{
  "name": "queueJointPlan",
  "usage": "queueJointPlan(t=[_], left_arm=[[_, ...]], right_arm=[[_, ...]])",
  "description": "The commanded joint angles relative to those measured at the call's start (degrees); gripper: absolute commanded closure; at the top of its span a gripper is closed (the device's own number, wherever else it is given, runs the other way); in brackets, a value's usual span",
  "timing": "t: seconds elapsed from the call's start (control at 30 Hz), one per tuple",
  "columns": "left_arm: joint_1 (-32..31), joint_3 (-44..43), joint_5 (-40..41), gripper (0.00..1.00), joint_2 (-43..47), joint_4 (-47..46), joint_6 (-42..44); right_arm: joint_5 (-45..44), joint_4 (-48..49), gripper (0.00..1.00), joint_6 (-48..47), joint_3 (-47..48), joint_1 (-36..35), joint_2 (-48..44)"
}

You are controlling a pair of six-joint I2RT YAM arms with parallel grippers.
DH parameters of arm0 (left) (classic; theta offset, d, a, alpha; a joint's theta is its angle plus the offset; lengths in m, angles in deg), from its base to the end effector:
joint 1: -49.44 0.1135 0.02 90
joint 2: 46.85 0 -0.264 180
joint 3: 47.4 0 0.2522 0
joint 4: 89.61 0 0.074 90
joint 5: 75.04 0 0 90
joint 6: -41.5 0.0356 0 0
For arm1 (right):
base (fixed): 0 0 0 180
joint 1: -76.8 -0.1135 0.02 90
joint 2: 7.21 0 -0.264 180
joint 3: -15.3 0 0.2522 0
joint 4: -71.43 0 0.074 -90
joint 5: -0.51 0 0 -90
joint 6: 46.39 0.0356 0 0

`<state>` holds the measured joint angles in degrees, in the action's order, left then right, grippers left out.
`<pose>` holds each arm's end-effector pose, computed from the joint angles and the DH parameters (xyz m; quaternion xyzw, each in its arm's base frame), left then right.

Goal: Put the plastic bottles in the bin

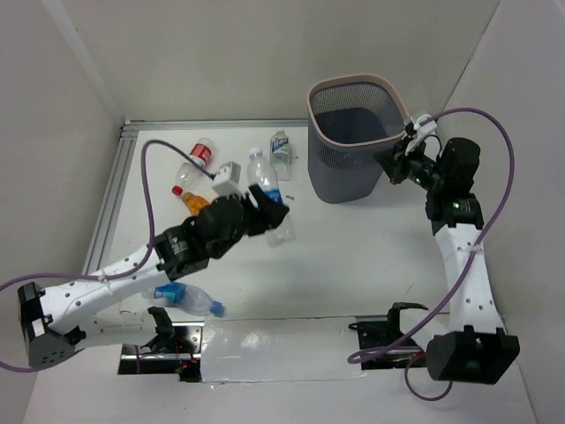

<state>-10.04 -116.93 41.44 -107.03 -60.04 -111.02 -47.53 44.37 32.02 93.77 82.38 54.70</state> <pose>0.1340 -0.1960 0.3469 -0.1521 0.7947 -0.3959 0.4342 0.2374 0.0007 0.4000 -0.2663 0.7049 0.1831 0.6315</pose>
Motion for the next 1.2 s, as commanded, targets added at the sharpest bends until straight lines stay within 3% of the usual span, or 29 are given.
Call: queueJointPlan(t=[0.0, 0.23, 0.37, 0.47, 0.5, 0.6, 0.63, 0.67, 0.77, 0.8, 0.87, 1.0, 1.17], left_arm=[[6.73, -6.97, 0.17, 0.76, -5.79, -17.1, 11.97], [15.36, -29.28, -16.43, 0.76, -24.17, -31.36, 17.87], [17.03, -45.08, -21.63, 0.76, -34.81, -33.57, 17.87], [17.03, -53.79, -22.17, 0.74, -41.31, -35.06, 17.87], [17.03, -56.27, -21.04, 0.69, -44.81, -34.19, 18.83], [14.49, -62.96, -13.67, 0.66, -49.66, -32.69, 25.67], [13.7, -64.36, -10.78, 0.54, -53.07, -32.69, 27.96], [13.17, -65.94, -5.44, 0.48, -55.11, -32.08, 29.89], [12.37, -76.55, 0.75, 0.4, -63.37, -28.13, 36.4], [12.37, -78.25, 0.77, 0.35, -64.96, -27.42, 37.03], [12.37, -81.68, 0.77, 0.21, -68.48, -26.81, 38.44], [12.37, -82.4, 0.77, 0.04, -68.49, -26.8, 40.02], [13.6, -77.22, -0.99, 0.0, -60.6, -28.12, 40.02]], right_arm=[[-1.09, 3.02, 1.0, -4.04, -2.39, 1.53, -6.44], [10.6, -16.04, 1.0, -25.64, -7.39, 2.59, -12.16], [11.66, -19.83, 1.0, -26.99, -12.4, 3.64, -15.4], [11.66, -19.83, 1.0, -26.99, -15.57, 4.17, -18.04], [11.66, -19.83, 1.0, -26.99, -16.1, 4.69, -18.57], [11.66, -19.83, 0.98, -26.99, -17.51, 4.7, -19.9], [11.66, -19.83, 0.95, -26.99, -17.51, 4.7, -20.59], [12.18, -19.83, 0.91, -26.99, -18.21, 4.7, -20.6], [13.24, -19.83, 0.73, -26.99, -18.82, 5.23, -21.65], [13.24, -20.53, 0.54, -26.99, -18.83, 5.23, -21.66], [13.24, -21.07, 0.39, -27.51, -19.36, 5.23, -22.27], [14.91, -21.07, 0.01, -28.13, -21.89, 5.23, -22.8], [22.11, -15.54, 0.01, -29.19, -24.62, 4.7, -20.87]])
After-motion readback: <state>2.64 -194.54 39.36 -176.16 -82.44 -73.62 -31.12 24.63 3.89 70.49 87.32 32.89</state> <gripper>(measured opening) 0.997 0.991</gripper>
